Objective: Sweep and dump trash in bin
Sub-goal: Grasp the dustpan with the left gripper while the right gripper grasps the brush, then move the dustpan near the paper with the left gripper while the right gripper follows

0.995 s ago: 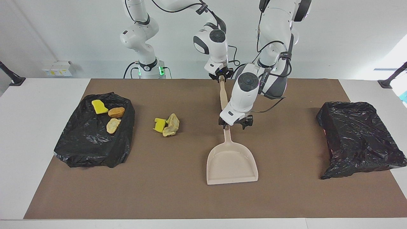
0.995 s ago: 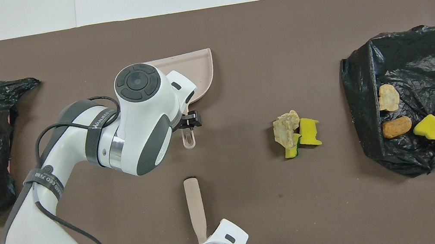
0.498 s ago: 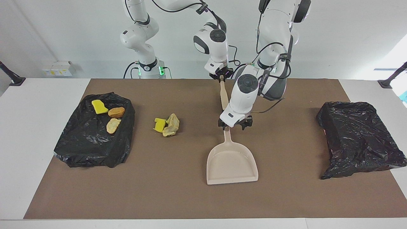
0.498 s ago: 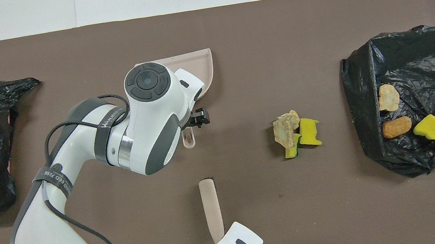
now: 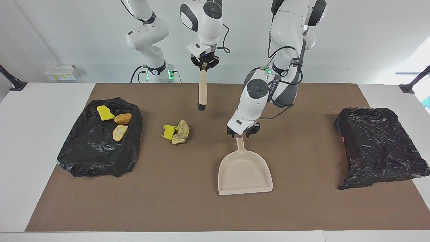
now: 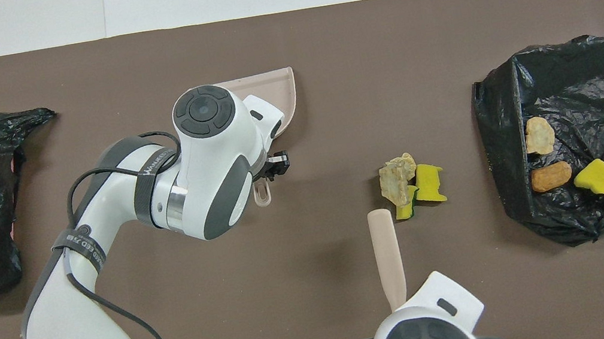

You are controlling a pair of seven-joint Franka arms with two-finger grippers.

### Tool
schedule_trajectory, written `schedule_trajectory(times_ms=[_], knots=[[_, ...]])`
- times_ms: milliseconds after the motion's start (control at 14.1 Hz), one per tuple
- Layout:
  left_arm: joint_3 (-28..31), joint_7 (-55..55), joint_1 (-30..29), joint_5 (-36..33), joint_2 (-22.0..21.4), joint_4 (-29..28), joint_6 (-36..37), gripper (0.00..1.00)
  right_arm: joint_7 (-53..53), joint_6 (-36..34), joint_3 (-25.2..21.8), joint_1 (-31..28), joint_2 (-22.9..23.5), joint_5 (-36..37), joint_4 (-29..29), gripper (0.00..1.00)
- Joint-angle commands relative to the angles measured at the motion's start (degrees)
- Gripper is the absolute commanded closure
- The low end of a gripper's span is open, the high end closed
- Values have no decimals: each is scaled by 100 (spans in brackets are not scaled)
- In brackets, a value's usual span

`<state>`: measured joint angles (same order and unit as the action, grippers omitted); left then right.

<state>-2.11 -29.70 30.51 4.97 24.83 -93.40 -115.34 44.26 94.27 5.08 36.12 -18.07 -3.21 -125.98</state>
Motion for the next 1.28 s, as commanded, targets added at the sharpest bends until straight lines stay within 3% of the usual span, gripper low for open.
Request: schedule_trajectory(times_ms=[0,142,213,569,995,1209], knots=[[71,-124,87,83,57,51,-50,59,-608,-22,46,-586,-206,433,-59,100],[80,-142,96,48,57,85,37,79,-1389,414,81,-1322,-92,488,-137,100],[80,-142,104,5,57,103,81,98,-1950,626,81,-1683,39,488,-146,100],[79,269,87,-602,-144,182,582,100,-3027,707,90,-2468,496,918,-436,100],[71,2561,-10,-550,-961,-274,1180,100,-2967,1347,90,-2706,787,875,-910,100],[88,4597,-220,-550,-1182,-450,1277,100,-3124,1489,99,-2969,796,822,-1008,100]])
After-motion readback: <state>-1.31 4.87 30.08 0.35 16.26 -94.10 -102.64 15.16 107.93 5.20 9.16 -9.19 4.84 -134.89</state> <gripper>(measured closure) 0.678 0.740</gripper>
